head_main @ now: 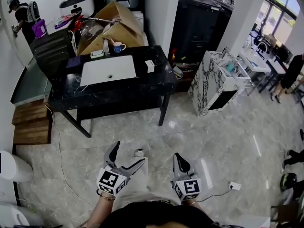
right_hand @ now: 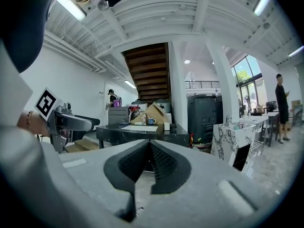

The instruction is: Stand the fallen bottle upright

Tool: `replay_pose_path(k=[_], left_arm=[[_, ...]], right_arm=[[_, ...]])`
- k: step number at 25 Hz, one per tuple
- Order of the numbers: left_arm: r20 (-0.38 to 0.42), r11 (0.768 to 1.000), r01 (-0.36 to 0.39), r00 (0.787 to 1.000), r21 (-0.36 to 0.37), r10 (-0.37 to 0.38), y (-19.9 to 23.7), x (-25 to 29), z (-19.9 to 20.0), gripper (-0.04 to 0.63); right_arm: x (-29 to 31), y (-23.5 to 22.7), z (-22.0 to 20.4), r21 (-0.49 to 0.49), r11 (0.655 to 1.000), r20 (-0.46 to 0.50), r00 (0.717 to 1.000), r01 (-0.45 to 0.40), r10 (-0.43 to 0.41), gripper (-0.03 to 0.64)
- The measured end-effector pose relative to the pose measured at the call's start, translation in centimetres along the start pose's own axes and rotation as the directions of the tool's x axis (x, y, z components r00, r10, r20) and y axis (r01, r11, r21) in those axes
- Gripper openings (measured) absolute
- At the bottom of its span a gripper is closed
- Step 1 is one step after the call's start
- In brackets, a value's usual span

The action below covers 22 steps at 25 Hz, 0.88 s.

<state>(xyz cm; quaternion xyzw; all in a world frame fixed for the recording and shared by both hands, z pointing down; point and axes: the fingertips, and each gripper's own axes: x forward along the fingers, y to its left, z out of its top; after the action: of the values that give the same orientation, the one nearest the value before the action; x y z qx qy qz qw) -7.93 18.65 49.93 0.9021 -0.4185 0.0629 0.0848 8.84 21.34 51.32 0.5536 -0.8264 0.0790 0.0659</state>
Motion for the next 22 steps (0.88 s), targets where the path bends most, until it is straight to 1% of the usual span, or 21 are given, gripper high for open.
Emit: replay_pose_path(k=[4, 11, 15, 18, 22], left_arm=[[-0.020, 1.000, 0.011, 1.000, -0.001, -0.011, 2.5, 2.6, 0.0, 0.497], [-0.026, 1.000, 0.017, 1.000, 0.020, -0.016, 7.9, 8.9, 2.1, 0.496], [-0.035, 1.000, -0.005, 0.999, 0.010, 0.005, 11.8, 12.5, 2.8, 0.495], [-0.030, 1.000, -0.005, 1.000, 0.007, 0.005, 14.9, 15.6, 4.1, 0.495], [-0.037, 0.999, 0.020, 0.999, 0.034, -0.019, 18.7, 20.3, 6.3, 0.495]], right_arm=[[3.3, -1.1, 0.6, -0.004, 1.000, 0.008, 1.000, 0.008, -0.008, 0.002], [10.3, -3.7, 3.0, -0.016, 1.000, 0.024, 0.999, 0.027, -0.026, 0.003], [14.9, -5.6, 4.5, 0.000, 0.999, 0.030, 0.999, 0.043, -0.043, 0.003], [18.3, -7.4, 5.8, 0.015, 0.997, 0.029, 0.997, 0.069, -0.070, 0.002], [23.1, -9.7, 7.3, 0.028, 0.995, 0.031, 0.995, 0.094, -0.095, 0.002]])
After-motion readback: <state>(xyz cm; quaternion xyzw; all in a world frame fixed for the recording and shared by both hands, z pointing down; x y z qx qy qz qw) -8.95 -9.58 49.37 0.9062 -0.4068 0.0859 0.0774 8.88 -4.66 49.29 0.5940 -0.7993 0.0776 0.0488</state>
